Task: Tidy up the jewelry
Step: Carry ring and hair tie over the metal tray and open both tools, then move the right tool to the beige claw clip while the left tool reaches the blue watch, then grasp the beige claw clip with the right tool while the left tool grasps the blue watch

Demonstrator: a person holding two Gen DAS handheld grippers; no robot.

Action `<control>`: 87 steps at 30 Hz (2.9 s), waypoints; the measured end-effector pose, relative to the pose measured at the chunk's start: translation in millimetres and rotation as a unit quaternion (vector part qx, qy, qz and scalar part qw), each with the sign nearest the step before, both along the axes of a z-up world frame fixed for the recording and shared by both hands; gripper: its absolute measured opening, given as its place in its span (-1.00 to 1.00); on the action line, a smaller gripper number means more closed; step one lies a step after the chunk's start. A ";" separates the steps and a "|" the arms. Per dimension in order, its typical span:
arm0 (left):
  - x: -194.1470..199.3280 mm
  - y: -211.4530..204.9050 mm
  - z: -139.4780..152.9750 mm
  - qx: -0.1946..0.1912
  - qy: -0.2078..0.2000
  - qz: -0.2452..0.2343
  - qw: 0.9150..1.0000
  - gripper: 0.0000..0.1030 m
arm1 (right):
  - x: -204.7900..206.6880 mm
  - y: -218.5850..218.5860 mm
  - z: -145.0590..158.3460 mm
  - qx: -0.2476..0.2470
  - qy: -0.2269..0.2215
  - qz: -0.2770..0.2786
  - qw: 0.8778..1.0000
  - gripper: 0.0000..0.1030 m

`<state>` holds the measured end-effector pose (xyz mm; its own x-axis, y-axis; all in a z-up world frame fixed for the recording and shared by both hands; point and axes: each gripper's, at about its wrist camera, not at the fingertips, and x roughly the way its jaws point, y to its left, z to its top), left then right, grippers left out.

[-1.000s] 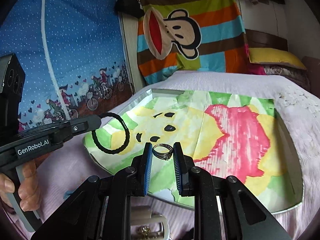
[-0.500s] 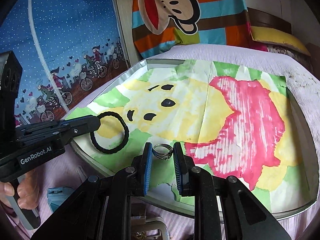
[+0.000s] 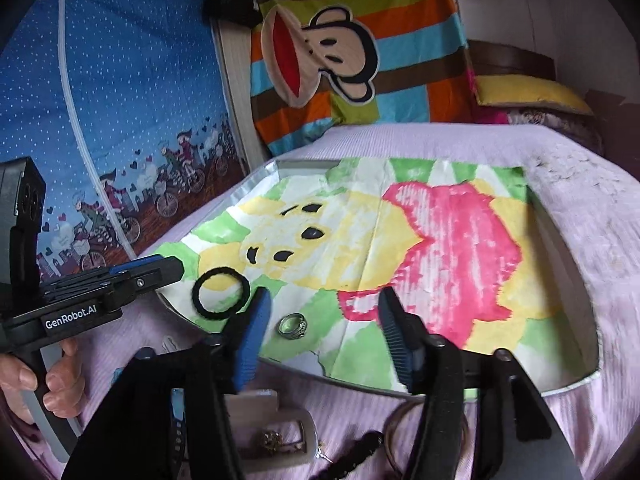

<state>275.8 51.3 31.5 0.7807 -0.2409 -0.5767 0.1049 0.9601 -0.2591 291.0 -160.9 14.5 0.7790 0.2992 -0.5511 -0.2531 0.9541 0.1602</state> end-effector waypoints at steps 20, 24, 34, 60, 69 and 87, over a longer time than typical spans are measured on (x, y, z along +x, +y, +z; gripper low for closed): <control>-111.0 1.7 18.4 0.030 -0.135 0.038 0.990 0.94 | -146.8 -21.9 31.0 0.021 -0.187 -0.067 0.980 0.97; -128.5 0.7 12.6 0.041 -0.145 0.026 0.988 0.97 | -170.7 -24.7 25.9 0.019 -0.201 -0.071 0.977 0.97; -139.4 -6.9 -14.1 0.075 -0.118 -0.013 0.990 0.98 | -181.5 -23.9 0.0 -0.011 -0.157 -0.059 0.986 0.97; -93.8 3.3 -39.4 0.013 -0.030 -0.052 0.998 0.48 | -87.9 5.6 -32.0 -0.044 0.019 0.013 0.999 0.64; -81.2 -4.1 -44.9 -0.001 -0.014 -0.078 0.997 -0.09 | -68.4 22.6 -30.7 -0.048 0.027 0.046 0.997 0.41; -80.6 -5.4 -47.6 -0.006 -0.003 -0.095 0.995 -0.54 | -57.1 26.6 -41.5 -0.022 0.033 0.059 0.997 0.13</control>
<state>195.2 46.0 -16.0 0.7240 -0.3911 -0.5682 0.2862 0.9198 -0.2684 233.9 -134.3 -27.0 0.7018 0.3620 -0.6136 -0.3549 0.9245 0.1395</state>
